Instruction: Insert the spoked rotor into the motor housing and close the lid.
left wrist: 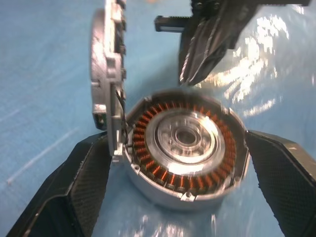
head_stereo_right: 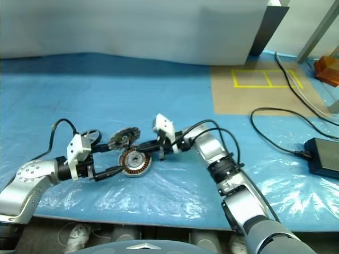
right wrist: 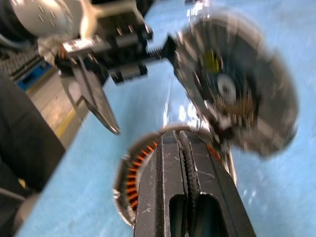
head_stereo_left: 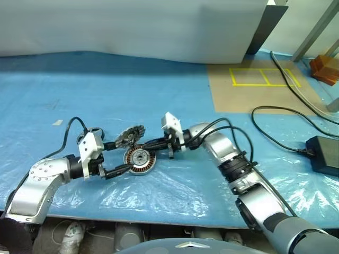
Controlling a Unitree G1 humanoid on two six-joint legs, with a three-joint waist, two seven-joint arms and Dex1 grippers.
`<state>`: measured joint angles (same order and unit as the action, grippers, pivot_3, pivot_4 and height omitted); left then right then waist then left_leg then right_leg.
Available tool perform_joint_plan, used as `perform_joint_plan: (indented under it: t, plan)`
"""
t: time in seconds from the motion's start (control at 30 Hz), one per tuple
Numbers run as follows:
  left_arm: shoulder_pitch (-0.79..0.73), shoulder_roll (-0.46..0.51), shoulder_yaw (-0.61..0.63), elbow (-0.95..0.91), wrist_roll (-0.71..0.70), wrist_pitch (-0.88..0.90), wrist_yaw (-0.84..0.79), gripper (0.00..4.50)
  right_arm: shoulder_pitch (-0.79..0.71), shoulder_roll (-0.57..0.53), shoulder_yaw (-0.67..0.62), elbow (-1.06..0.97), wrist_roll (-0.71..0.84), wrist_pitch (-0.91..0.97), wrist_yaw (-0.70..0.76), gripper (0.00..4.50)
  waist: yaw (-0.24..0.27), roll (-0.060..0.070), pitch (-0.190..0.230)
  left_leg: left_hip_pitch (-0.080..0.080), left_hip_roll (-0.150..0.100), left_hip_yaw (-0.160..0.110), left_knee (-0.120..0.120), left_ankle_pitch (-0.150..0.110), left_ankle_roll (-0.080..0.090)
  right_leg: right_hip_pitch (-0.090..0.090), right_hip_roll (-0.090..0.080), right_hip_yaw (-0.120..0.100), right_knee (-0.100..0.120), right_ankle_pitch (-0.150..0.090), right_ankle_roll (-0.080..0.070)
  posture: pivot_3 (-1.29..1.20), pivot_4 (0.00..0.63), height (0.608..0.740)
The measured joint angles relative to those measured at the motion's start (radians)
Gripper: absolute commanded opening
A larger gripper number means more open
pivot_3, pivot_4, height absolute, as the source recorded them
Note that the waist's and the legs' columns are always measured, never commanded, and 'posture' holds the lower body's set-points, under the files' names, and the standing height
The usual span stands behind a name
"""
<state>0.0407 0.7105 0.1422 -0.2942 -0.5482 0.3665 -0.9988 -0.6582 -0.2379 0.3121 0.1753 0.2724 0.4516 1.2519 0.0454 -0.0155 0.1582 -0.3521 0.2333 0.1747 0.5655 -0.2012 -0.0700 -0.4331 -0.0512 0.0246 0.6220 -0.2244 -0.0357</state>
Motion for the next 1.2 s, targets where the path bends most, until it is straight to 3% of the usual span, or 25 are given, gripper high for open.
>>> perform_joint_plan:
  t: [0.17,0.37,0.43,0.5,0.6,0.8,1.07,1.2]
  plan:
    - [-0.003,-0.013,0.037,-0.108,-0.042,0.087,0.117,4.43,0.096,-0.116,-0.058,-0.123,0.042,0.08,-0.03,0.04,0.004,0.0,0.0,-0.001,-0.001,0.0,0.0,0.0,0.0,0.0,-0.001,0.0,-0.002,0.0,0.0,0.0,0.15,0.74]
    - [-0.022,-0.025,0.052,-0.227,-0.077,0.193,0.263,4.43,0.186,-0.155,-0.104,-0.176,0.045,0.103,-0.122,0.04,-0.004,0.0,0.0,0.0,-0.001,0.0,0.0,0.0,0.0,0.0,0.0,0.001,-0.001,0.0,0.0,0.0,0.15,0.74]
    - [-0.02,0.02,0.053,-0.224,-0.054,0.213,0.277,4.43,0.209,-0.159,-0.102,-0.176,0.042,0.103,-0.145,0.04,-0.005,0.0,0.0,0.0,0.0,0.0,0.0,0.0,0.0,0.0,0.001,0.001,-0.001,0.0,0.0,0.0,0.15,0.74]
    - [-0.004,0.132,0.063,-0.179,0.002,0.184,0.221,4.43,0.214,-0.163,-0.1,-0.175,0.038,0.1,-0.158,0.04,-0.006,0.0,0.0,0.0,0.0,0.0,0.0,0.0,0.0,0.0,0.001,0.001,-0.002,0.0,0.0,0.0,0.15,0.74]
    - [-0.01,0.302,0.106,0.001,0.088,0.082,0.077,4.43,0.216,-0.182,-0.101,-0.169,0.029,0.083,-0.168,0.04,-0.003,-0.001,0.001,0.001,-0.001,0.0,-0.001,0.0,0.0,0.0,0.001,0.002,-0.003,0.0,0.001,0.0,0.15,0.74]
    - [-0.345,0.378,0.024,0.373,0.219,-0.12,-0.094,4.43,0.209,-0.174,-0.094,-0.139,0.006,0.046,-0.192,0.04,0.023,-0.001,0.001,0.001,-0.006,0.0,-0.001,0.0,0.0,0.001,-0.003,0.002,-0.002,0.0,0.001,0.0,0.15,0.74]
    - [-0.765,0.282,-0.337,0.966,0.559,-0.434,-0.298,4.43,0.251,-0.172,-0.096,-0.151,0.0,0.036,-0.237,0.04,0.024,-0.002,0.001,0.001,-0.006,-0.001,0.0,0.0,-0.001,0.001,-0.004,0.002,0.0,0.002,0.004,0.0,0.15,0.74]
    - [-0.901,0.17,-0.374,1.211,0.616,-0.537,-0.329,4.43,0.288,-0.183,-0.1,-0.184,0.0,0.041,-0.268,0.04,0.031,-0.002,0.001,-0.001,-0.006,-0.003,0.0,0.0,-0.001,0.001,-0.004,0.001,0.0,0.002,0.005,0.0,0.15,0.74]
